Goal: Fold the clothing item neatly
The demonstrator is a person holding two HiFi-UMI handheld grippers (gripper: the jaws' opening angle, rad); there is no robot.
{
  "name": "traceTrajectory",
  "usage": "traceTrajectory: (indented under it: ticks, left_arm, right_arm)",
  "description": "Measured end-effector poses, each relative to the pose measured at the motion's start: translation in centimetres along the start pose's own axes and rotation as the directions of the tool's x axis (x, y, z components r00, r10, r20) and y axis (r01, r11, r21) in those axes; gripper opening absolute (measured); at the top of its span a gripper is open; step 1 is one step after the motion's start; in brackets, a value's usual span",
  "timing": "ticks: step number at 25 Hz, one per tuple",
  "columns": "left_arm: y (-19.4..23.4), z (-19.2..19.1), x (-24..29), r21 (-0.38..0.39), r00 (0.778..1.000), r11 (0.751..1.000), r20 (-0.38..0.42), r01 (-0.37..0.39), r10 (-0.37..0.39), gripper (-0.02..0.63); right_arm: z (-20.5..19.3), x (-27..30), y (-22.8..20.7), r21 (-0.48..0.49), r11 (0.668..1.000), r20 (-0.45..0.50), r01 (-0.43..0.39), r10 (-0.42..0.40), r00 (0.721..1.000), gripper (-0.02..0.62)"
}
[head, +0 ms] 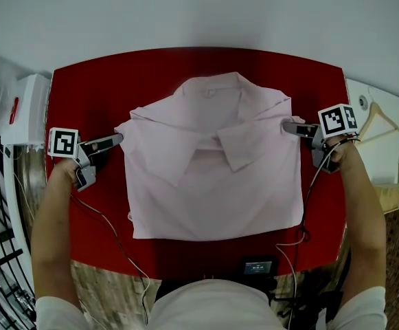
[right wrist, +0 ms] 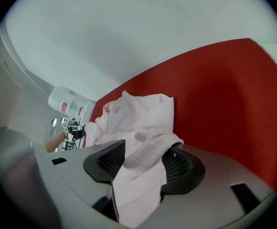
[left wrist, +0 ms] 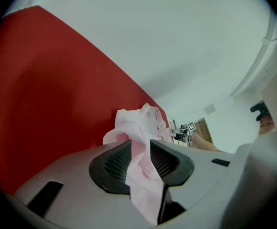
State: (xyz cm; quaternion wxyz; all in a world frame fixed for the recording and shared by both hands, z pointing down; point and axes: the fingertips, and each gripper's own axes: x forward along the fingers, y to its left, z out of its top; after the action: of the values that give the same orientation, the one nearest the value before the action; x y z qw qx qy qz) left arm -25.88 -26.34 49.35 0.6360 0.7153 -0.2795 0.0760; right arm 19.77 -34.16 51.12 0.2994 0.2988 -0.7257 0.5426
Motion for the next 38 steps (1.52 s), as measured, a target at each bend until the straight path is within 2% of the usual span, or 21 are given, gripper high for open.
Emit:
traceTrajectory:
  ticks: [3, 5, 9, 16, 18, 20, 22, 23, 25, 27, 28, 29, 31, 34, 36, 38]
  left_arm:
    - [0.0, -0.7, -0.8, 0.049, 1.0, 0.998, -0.001, -0.028, 0.028, 0.117]
    - [-0.2, -0.6, -1.4, 0.132, 0.999, 0.99, 0.022, -0.051, 0.049, 0.117]
    - [-2.8, -1.1, -1.3, 0.324, 0.999, 0.946, 0.047, -0.029, 0.015, 0.117]
    - [-5.4, -2.7, -0.3, 0.424, 0.998, 0.905, 0.059, -0.011, -0.015, 0.117]
    - [-6.1, -3.2, 0.1, 0.467, 0.998, 0.884, 0.054, -0.017, -0.009, 0.117]
    - [-6.7, -3.7, 0.5, 0.528, 0.999, 0.848, 0.05, -0.037, 0.013, 0.117]
    - [-7.1, -4.4, 1.0, 0.614, 0.997, 0.785, 0.054, -0.078, 0.056, 0.117]
    - [-7.2, -4.8, 1.3, 0.665, 0.994, 0.739, 0.062, -0.104, 0.085, 0.117]
    - [-7.4, -5.5, 2.0, 0.768, 0.985, 0.619, 0.096, -0.163, 0.141, 0.117]
    - [-7.7, -6.1, 3.0, 0.852, 0.973, 0.478, 0.144, -0.214, 0.179, 0.117]
    - [-7.9, -6.6, 3.5, 0.881, 0.969, 0.416, 0.157, -0.224, 0.19, 0.117]
    - [-8.1, -7.1, 4.1, 0.903, 0.967, 0.368, 0.159, -0.223, 0.197, 0.117]
    - [-8.4, -8.1, 5.3, 0.932, 0.967, 0.302, 0.14, -0.201, 0.213, 0.121]
    - [-8.3, -9.6, 6.8, 0.962, 0.965, 0.222, 0.1, -0.156, 0.243, 0.15]
    - [-8.3, -10.2, 7.5, 0.975, 0.962, 0.177, 0.087, -0.136, 0.258, 0.167]
    - [-8.2, -10.8, 8.3, 0.983, 0.959, 0.142, 0.076, -0.118, 0.272, 0.184]
  right_arm:
    - [-0.2, -0.9, -0.2, -0.062, 0.997, -0.024, 0.043, -0.045, 0.999, 0.229]
    - [0.0, -1.6, -0.3, -0.118, 0.99, -0.014, 0.078, -0.081, 0.997, 0.23]
    - [-0.3, -3.0, 0.3, -0.219, 0.969, 0.018, 0.111, -0.11, 0.994, 0.23]
    - [-1.3, -4.1, 1.9, -0.284, 0.953, 0.045, 0.105, -0.096, 0.994, 0.23]
    - [-1.6, -4.3, 2.5, -0.291, 0.952, 0.055, 0.093, -0.081, 0.995, 0.23]
    - [-2.0, -4.5, 3.3, -0.308, 0.948, 0.071, 0.086, -0.068, 0.995, 0.229]
    - [-2.5, -4.5, 4.2, -0.358, 0.928, 0.098, 0.101, -0.07, 0.993, 0.229]
    - [-2.7, -4.3, 4.8, -0.398, 0.91, 0.114, 0.115, -0.076, 0.991, 0.229]
    - [-3.6, -3.5, 6.0, -0.49, 0.861, 0.133, 0.14, -0.085, 0.987, 0.229]
    - [-4.7, -2.1, 7.3, -0.568, 0.81, 0.131, 0.145, -0.084, 0.988, 0.229]
    - [-5.3, -1.4, 7.8, -0.601, 0.786, 0.127, 0.144, -0.084, 0.988, 0.229]
    - [-5.8, -0.7, 8.3, -0.63, 0.763, 0.122, 0.143, -0.085, 0.989, 0.229]
    - [-6.6, 0.6, 9.1, -0.676, 0.723, 0.111, 0.139, -0.086, 0.99, 0.229]
    - [-7.5, 2.1, 10.2, -0.724, 0.677, 0.099, 0.128, -0.08, 0.992, 0.228]
    - [-7.8, 3.0, 11.0, -0.761, 0.637, 0.1, 0.127, -0.079, 0.992, 0.229]
    - [-8.4, 4.1, 11.7, -0.799, 0.587, 0.098, 0.127, -0.08, 0.992, 0.229]
